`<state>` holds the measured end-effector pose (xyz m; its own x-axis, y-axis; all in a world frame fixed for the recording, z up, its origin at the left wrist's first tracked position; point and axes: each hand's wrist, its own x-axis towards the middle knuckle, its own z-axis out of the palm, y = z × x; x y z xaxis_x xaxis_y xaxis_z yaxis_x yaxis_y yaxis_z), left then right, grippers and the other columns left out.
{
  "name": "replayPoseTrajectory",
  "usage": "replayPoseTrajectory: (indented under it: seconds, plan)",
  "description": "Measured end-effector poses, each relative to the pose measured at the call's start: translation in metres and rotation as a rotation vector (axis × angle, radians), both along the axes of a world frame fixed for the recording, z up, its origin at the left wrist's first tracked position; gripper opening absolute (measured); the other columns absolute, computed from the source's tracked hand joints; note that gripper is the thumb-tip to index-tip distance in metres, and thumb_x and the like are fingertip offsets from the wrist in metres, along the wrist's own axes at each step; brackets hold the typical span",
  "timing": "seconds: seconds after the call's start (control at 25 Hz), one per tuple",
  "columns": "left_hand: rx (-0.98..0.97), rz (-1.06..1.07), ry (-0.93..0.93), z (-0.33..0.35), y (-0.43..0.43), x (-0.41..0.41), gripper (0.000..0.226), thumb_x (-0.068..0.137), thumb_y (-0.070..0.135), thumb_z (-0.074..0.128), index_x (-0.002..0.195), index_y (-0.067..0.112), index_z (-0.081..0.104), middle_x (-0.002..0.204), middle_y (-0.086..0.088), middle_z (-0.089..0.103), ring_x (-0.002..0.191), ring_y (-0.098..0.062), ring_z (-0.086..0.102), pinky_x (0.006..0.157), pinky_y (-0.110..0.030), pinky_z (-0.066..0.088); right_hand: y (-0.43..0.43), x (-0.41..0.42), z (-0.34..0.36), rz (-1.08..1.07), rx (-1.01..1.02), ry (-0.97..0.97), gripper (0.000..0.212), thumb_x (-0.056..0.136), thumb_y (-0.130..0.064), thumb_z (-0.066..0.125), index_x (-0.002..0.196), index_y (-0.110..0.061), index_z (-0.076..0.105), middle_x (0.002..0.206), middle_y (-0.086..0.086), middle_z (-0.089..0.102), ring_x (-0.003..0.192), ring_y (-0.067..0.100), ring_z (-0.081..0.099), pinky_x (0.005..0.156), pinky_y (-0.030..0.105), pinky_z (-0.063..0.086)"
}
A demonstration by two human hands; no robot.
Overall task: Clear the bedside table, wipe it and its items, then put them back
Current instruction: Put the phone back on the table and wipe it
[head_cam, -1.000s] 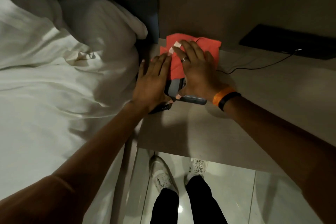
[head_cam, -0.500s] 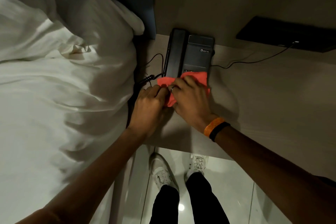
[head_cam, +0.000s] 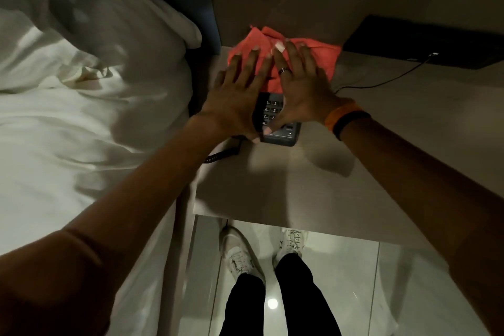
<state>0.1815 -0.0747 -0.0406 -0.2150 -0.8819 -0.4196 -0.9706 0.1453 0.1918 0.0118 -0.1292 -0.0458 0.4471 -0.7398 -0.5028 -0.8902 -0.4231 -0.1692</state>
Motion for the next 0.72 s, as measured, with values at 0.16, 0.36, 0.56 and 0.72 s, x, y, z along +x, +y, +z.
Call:
replayPoseTrajectory:
  seconds: [0.16, 0.36, 0.56, 0.72]
  plan:
    - [-0.115, -0.023, -0.015, -0.006, 0.015, -0.008, 0.146, 0.055, 0.045, 0.095, 0.163, 0.018, 0.001, 0.17, -0.018, -0.004, 0.155, -0.045, -0.002, 0.122, -0.06, 0.018, 0.021, 0.001, -0.011, -0.082, -0.118, -0.094, 0.155, 0.045, -0.064, 0.09, 0.161, -0.019, -0.002, 0.171, 0.006, -0.004, 0.157, 0.036, -0.004, 0.119, 0.069, 0.023]
    - [-0.324, -0.057, -0.03, -0.01, 0.031, -0.007, 0.112, 0.059, 0.034, 0.093, 0.154, 0.011, 0.039, 0.158, -0.021, 0.037, 0.143, -0.047, 0.036, 0.114, -0.061, 0.033, 0.039, 0.0, -0.003, -0.066, -0.217, -0.102, 0.122, 0.063, -0.054, 0.087, 0.158, -0.016, 0.02, 0.168, 0.007, 0.016, 0.156, 0.032, 0.012, 0.117, 0.058, 0.032]
    - [-0.554, -0.119, -0.049, -0.025, 0.053, -0.017, 0.04, 0.085, 0.024, 0.067, 0.121, 0.008, 0.066, 0.125, -0.016, 0.063, 0.114, -0.038, 0.057, 0.09, -0.049, 0.049, 0.064, 0.006, -0.005, -0.083, -0.325, -0.08, 0.092, 0.062, -0.047, 0.086, 0.141, -0.014, 0.052, 0.154, 0.009, 0.045, 0.138, 0.033, 0.043, 0.102, 0.052, 0.045]
    - [-0.58, -0.13, -0.033, -0.025, 0.056, -0.021, 0.035, 0.091, 0.019, 0.043, 0.111, 0.006, 0.069, 0.112, -0.016, 0.065, 0.099, -0.037, 0.063, 0.082, -0.046, 0.052, 0.058, 0.0, -0.009, -0.045, -0.406, -0.17, 0.054, 0.069, -0.025, 0.083, 0.12, -0.012, 0.069, 0.126, 0.01, 0.068, 0.115, 0.033, 0.061, 0.09, 0.045, 0.055]
